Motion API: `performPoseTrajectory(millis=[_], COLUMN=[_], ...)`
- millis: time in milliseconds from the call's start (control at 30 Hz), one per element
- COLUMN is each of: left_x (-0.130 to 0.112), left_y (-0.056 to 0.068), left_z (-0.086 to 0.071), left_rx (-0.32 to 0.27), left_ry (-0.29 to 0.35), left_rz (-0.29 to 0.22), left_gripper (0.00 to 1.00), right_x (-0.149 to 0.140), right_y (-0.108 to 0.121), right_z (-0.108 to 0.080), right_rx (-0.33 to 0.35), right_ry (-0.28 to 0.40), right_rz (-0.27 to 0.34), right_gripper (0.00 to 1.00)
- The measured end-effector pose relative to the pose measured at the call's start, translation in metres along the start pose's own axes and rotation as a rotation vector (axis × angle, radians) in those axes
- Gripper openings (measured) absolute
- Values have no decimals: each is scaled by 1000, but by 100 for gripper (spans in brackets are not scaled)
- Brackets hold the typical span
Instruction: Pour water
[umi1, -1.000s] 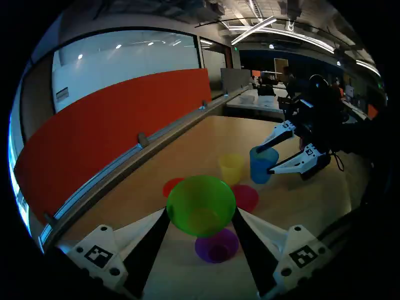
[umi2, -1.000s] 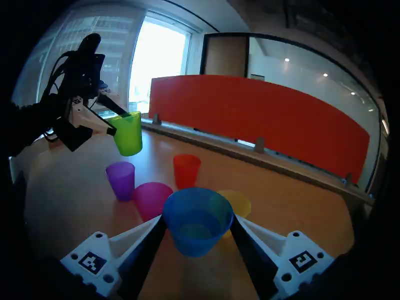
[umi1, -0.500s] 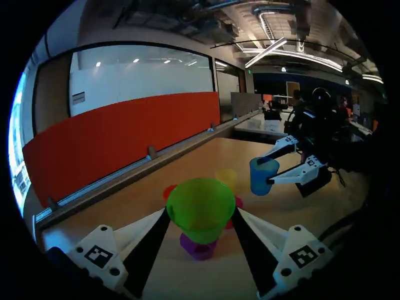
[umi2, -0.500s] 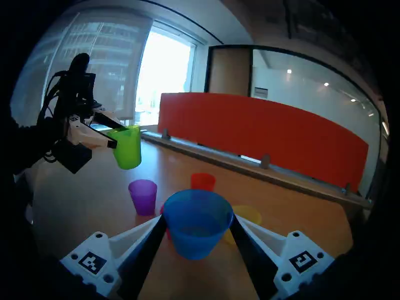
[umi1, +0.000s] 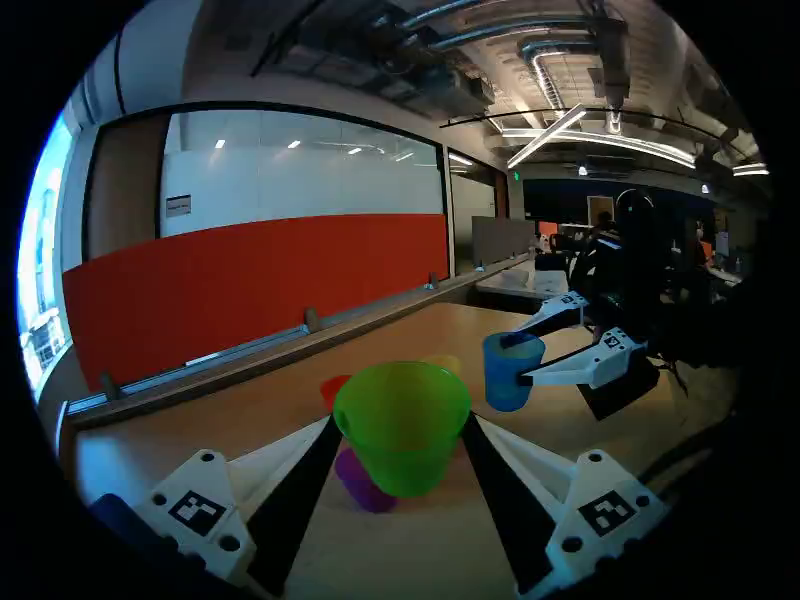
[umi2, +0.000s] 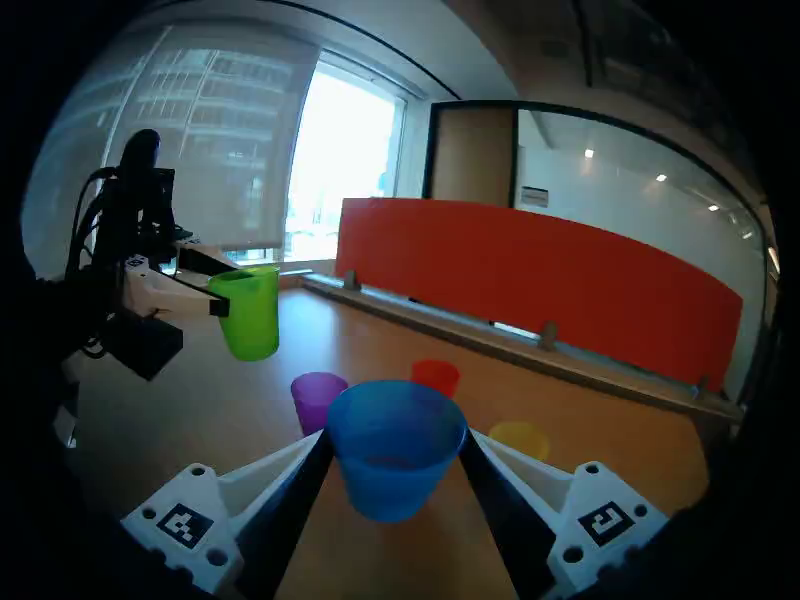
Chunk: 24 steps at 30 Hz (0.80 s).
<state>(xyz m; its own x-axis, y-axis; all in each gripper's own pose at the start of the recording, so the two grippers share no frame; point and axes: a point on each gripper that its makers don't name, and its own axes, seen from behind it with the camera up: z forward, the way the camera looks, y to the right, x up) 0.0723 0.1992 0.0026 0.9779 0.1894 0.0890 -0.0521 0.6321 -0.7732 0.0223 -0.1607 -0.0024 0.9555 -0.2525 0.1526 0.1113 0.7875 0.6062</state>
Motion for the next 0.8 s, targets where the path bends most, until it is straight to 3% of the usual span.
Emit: performPoseTrajectory(millis=[200, 400, 600, 800], left_x=[-6, -10, -10, -12], left_y=[19, 29, 31, 32], left_z=[-10, -19, -28, -36], left_rx=[-4, 9, 30, 51], left_ry=[25, 51, 78, 87], left_rz=[-39, -83, -115, -114], left_gripper=[86, 86, 86, 86], right_x=[2, 6, 14, 18], right_y=[-13, -28, -40, -50], right_z=[2, 5, 8, 11], right_rx=[21, 41, 60, 76], right_ry=[7, 16, 30, 39], right_rz=[-16, -37, -53, -65], right_gripper=[91, 91, 91, 91])
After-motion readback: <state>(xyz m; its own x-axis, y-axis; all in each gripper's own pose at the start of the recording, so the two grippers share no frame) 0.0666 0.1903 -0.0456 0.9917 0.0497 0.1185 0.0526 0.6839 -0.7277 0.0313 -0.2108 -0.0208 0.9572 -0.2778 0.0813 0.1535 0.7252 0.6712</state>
